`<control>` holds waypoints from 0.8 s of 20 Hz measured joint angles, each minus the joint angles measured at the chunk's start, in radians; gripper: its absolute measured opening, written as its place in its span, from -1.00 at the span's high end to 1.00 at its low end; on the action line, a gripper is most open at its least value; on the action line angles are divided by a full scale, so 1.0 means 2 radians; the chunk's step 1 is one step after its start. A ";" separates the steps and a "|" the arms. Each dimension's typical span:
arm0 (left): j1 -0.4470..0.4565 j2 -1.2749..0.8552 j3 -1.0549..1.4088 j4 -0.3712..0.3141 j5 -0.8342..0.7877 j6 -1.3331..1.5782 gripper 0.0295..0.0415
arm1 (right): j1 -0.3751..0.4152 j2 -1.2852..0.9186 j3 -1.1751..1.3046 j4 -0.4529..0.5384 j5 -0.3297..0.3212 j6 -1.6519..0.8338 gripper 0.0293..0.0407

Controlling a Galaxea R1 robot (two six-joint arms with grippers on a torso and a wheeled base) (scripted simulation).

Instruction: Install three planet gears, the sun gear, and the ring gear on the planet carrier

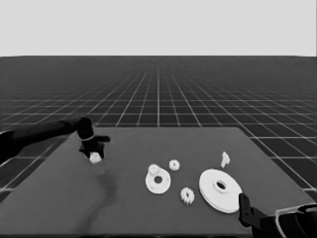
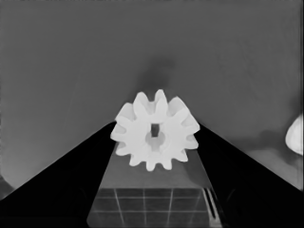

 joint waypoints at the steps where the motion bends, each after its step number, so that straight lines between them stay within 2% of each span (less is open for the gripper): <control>1: 0.000 0.000 0.000 0.000 0.000 0.000 0.72 | 0.000 0.000 0.000 0.000 0.000 0.000 -0.61; 2: -0.001 0.000 0.000 -0.001 0.001 0.000 0.72 | 0.000 0.000 0.000 0.000 0.000 0.000 -0.61; 3: 0.005 0.009 0.163 0.032 0.018 -0.216 0.72 | 0.000 0.000 0.000 0.000 0.000 0.000 -0.61; 4: 0.011 0.085 0.227 0.044 0.037 -0.333 0.72 | 0.000 0.000 0.000 0.000 0.000 0.000 -0.61; 5: 0.014 0.153 0.225 0.047 0.048 -0.385 0.72 | 0.000 0.000 0.000 0.000 0.000 0.000 -0.61; 8: 0.017 0.238 0.183 0.047 0.057 -0.418 0.72 | 0.000 0.000 0.000 0.000 0.000 0.000 -0.61; 12: 0.018 0.256 0.168 0.047 0.058 -0.422 0.72 | 0.000 0.000 0.000 0.000 0.000 0.000 -0.61; 13: 0.052 0.259 0.153 0.083 0.055 -0.411 0.72 | 0.000 0.000 0.000 0.000 0.000 0.000 -0.61; 14: 0.075 0.262 0.140 0.104 0.051 -0.402 0.72 | 0.000 0.000 0.000 0.000 0.000 0.000 -0.61; 16: 0.094 0.266 0.125 0.122 0.045 -0.392 0.72 | 0.000 0.000 0.000 0.000 0.000 0.000 -0.61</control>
